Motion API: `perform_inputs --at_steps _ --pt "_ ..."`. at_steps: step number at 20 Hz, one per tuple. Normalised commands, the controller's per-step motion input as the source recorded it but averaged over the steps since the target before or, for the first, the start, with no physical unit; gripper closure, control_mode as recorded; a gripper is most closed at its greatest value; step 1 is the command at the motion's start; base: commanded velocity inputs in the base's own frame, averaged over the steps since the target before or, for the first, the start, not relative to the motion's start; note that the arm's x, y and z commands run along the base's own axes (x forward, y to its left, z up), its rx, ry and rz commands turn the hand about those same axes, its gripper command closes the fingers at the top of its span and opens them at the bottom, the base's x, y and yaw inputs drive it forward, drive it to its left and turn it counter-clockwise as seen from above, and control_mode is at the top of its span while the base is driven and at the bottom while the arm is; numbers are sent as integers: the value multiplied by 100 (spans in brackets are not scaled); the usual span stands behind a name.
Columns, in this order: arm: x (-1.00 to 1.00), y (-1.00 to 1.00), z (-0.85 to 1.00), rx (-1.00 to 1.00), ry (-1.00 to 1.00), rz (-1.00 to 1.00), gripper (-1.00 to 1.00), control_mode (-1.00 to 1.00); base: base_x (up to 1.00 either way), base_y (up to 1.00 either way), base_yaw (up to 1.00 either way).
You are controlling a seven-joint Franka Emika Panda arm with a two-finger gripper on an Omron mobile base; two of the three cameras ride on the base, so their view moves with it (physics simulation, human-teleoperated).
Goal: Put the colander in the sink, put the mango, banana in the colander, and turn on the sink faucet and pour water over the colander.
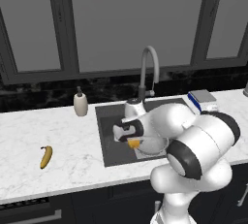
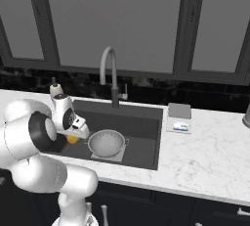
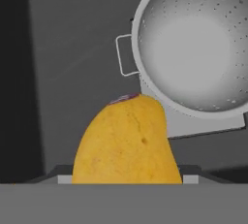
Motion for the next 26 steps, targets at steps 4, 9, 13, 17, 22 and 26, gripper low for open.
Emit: perform_inputs --at_steps 4,9,13,17,22,26 --pt "59 -17 -15 -9 11 -14 100 -100 0 0 0" --pt "36 -28 -23 -8 10 -10 100 -100 0 0 0" --pt "25 -32 -29 -1 12 -4 100 -100 0 0 0" --pt "25 -31 -36 -3 13 -3 100 -100 0 0 0" --pt "24 -23 -36 -1 13 -3 100 -100 0 0 0" --pt "10 -11 -44 -3 8 -3 100 -100 0 0 0"
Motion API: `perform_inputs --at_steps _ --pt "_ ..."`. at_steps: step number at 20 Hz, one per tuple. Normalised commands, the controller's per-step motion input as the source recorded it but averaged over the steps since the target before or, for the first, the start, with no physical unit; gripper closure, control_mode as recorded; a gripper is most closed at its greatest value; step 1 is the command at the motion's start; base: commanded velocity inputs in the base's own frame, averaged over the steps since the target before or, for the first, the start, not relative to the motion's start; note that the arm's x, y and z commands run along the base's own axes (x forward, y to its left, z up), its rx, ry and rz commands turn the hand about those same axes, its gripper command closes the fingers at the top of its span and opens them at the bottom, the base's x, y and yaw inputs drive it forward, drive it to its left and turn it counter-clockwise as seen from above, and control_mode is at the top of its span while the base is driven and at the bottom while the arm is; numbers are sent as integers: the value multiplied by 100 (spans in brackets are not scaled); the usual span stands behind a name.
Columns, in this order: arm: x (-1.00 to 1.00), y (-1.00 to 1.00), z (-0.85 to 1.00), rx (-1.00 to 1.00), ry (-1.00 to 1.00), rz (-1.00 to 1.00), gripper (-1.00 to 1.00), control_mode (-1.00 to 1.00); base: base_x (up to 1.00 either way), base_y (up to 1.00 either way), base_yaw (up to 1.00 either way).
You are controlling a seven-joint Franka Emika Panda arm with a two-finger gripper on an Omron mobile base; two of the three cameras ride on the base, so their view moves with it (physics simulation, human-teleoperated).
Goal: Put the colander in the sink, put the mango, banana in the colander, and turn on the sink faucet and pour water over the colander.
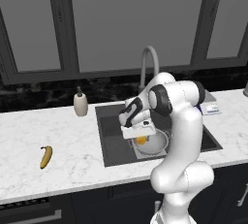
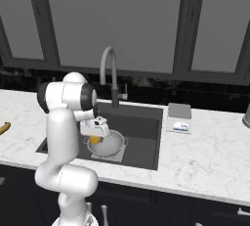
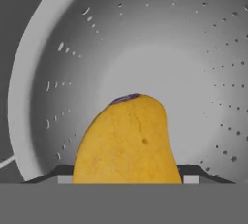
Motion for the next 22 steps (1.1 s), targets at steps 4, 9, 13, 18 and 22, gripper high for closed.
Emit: perform_inputs --at_steps 4,9,13,18,22 --pt "11 -12 -37 -2 5 -3 100 -100 0 0 0" --pt "16 -14 -24 -1 4 -3 100 -100 0 0 0" --pt "-3 -11 -11 0 3 -4 100 -100 0 0 0" --pt "-35 -16 0 0 3 -10 -100 -100 0 0 0" --pt "-45 -18 -1 0 0 -17 -100 -100 0 0 0"
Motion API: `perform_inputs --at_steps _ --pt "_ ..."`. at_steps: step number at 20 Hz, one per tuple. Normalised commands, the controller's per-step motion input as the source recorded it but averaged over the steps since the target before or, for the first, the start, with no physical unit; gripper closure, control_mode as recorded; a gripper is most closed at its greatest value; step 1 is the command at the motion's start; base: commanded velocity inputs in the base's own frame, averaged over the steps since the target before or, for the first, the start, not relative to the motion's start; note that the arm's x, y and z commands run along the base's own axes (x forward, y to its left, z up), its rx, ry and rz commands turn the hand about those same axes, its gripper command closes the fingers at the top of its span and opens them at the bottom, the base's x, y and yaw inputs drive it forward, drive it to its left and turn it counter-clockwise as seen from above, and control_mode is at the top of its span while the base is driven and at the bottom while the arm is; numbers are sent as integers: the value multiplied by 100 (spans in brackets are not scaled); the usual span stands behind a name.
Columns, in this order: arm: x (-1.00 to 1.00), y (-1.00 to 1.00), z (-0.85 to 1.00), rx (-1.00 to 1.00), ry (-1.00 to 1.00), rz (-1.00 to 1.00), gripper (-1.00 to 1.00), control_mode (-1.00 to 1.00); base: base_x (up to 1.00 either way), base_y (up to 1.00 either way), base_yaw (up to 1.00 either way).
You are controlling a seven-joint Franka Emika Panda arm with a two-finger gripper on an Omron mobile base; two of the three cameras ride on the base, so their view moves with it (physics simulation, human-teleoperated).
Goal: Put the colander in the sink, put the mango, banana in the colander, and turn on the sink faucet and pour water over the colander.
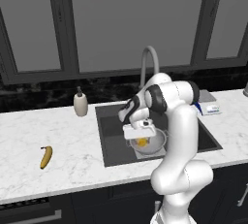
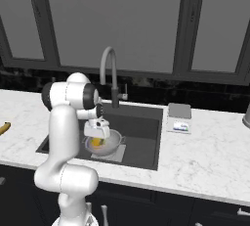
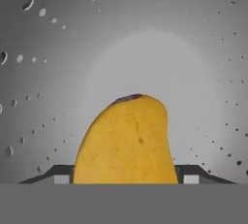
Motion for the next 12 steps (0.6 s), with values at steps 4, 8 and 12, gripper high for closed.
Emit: perform_inputs --at_steps 4,8,12 --pt "-38 -17 -5 -4 0 -20 -100 -100 0 0 0" --pt "-34 -8 -2 -7 0 -23 -100 -100 0 0 0" --pt "-20 0 4 -9 -1 -22 -100 -100 0 0 0"
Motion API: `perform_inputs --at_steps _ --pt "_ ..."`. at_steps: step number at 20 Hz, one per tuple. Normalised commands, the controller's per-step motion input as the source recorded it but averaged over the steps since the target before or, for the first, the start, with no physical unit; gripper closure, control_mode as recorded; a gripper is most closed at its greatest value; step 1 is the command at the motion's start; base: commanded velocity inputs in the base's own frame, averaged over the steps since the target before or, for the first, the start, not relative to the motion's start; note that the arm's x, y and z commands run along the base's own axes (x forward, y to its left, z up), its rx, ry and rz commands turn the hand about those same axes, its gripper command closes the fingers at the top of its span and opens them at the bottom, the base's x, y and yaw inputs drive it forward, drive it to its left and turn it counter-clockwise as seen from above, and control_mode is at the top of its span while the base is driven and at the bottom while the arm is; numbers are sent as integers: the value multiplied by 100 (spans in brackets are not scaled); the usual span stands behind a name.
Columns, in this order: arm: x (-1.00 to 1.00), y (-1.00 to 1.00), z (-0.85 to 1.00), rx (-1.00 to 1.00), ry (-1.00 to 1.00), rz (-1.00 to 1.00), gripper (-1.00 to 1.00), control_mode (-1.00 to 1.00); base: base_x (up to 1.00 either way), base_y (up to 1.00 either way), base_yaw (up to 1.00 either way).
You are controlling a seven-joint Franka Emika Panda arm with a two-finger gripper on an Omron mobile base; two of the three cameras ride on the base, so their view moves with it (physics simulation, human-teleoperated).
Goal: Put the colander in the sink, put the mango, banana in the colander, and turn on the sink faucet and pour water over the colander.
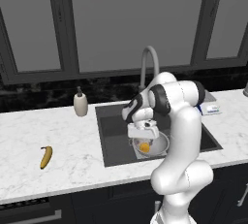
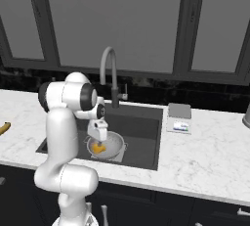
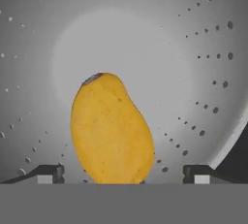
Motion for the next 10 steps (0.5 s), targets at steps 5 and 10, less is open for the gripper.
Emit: perform_inputs --at_steps 5,10 --pt "-18 3 27 -16 -2 -20 -100 -100 0 0 0" --pt "-25 6 39 -22 -2 -16 -100 -100 0 0 0"
